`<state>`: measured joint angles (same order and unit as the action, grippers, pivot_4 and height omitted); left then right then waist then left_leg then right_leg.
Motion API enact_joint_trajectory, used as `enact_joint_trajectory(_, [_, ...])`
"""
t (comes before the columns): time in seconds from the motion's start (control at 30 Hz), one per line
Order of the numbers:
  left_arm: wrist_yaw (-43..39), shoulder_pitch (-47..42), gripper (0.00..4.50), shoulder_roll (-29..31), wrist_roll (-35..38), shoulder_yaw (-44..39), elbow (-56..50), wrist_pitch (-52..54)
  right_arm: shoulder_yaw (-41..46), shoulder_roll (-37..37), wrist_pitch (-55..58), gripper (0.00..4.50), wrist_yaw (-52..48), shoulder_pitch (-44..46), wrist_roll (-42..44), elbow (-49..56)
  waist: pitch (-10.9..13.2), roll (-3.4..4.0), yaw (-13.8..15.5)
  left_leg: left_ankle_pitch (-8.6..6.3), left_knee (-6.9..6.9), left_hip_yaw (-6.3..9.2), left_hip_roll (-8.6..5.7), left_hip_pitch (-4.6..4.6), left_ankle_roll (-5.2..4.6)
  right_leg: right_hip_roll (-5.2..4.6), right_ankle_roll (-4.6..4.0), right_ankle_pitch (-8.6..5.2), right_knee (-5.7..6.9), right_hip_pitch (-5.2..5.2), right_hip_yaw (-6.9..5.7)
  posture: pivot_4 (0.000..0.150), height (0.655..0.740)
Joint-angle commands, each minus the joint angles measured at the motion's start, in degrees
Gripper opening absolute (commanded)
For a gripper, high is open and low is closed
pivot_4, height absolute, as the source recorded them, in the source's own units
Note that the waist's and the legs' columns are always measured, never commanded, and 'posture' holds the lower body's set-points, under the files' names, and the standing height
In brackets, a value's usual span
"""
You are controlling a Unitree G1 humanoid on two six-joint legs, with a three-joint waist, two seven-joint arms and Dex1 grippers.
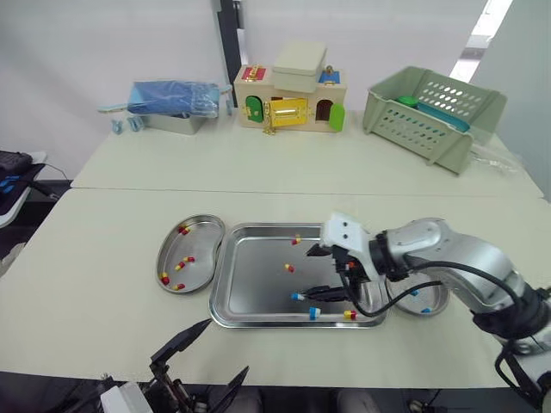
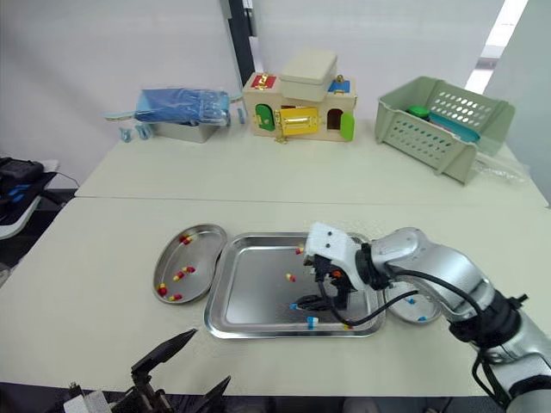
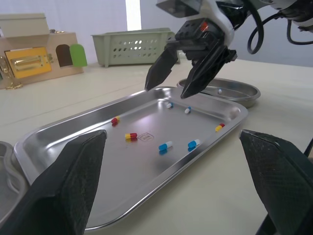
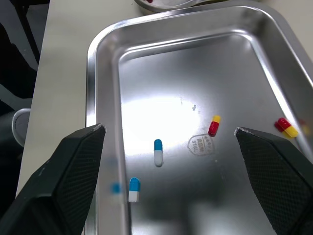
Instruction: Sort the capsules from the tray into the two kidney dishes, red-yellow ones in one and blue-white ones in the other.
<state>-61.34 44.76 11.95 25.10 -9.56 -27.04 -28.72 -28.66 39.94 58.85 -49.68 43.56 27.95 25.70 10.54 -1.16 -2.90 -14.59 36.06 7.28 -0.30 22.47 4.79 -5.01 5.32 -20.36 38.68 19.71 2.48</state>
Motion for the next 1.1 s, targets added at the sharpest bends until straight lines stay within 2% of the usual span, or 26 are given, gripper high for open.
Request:
enact_joint_trajectory(0.03, [1.9,2.6,4.50,-0.7,-1.1,3.1,0.1,-3.7,-3.0,-2.2,2.4,4.47,0.0,3.4,-1.6,0.4,0.0,0.00,-0.2,0.00,0.00,0.02,0.00,0.07,0.00,0.00,0.00,0.00,0.02,0.08,-0.01,0.150,0.7400])
enact_joint_trajectory(0.2, [3.6,3.7,4.50,0.1,-2.1,5.3,2.0,-6.7,-8.0,-4.5,2.8,4.47,0.6,4.8,-5.1,-0.3,0.0,0.00,-0.3,0.00,0.06,0.06,0.00,0.36,0.00,0.00,-0.01,0.00,0.17,0.43,-0.04,0.150,0.7400])
enact_joint_trajectory(0.3, [5.2,3.3,4.50,0.6,-2.4,5.8,2.9,-7.4,-9.9,-5.4,1.7,3.90,0.8,4.4,-7.1,-0.9,0.0,0.01,-0.6,0.00,0.05,0.04,0.00,0.34,0.00,0.01,-0.01,0.00,0.20,0.46,0.00,0.150,0.7400])
enact_joint_trajectory(0.4, [7.1,3.3,4.50,1.7,-2.5,6.2,2.5,-6.8,-11.3,-5.5,0.6,2.86,0.5,4.5,-9.2,-2.2,0.0,0.01,-0.6,0.00,0.04,0.06,0.00,0.36,0.00,0.03,-0.01,0.00,0.22,0.50,-0.01,0.150,0.7400])
enact_joint_trajectory(1.0, [11.2,3.0,4.50,7.7,-1.1,6.7,2.3,-6.9,-16.3,-6.5,-5.3,2.86,-1.1,1.8,-19.2,-7.3,0.0,0.02,-0.5,0.01,0.05,0.14,0.01,0.33,0.00,0.06,-0.02,0.00,0.31,0.50,-0.05,0.150,0.7400])
enact_joint_trajectory(1.1, [11.1,2.7,4.50,8.3,-0.7,6.5,3.1,-7.3,-17.1,-6.4,-6.6,2.28,-1.5,1.6,-21.1,-8.1,0.0,0.03,-0.5,0.01,0.05,0.15,0.01,0.32,0.00,0.06,-0.02,0.00,0.31,0.49,-0.06,0.150,0.7400])
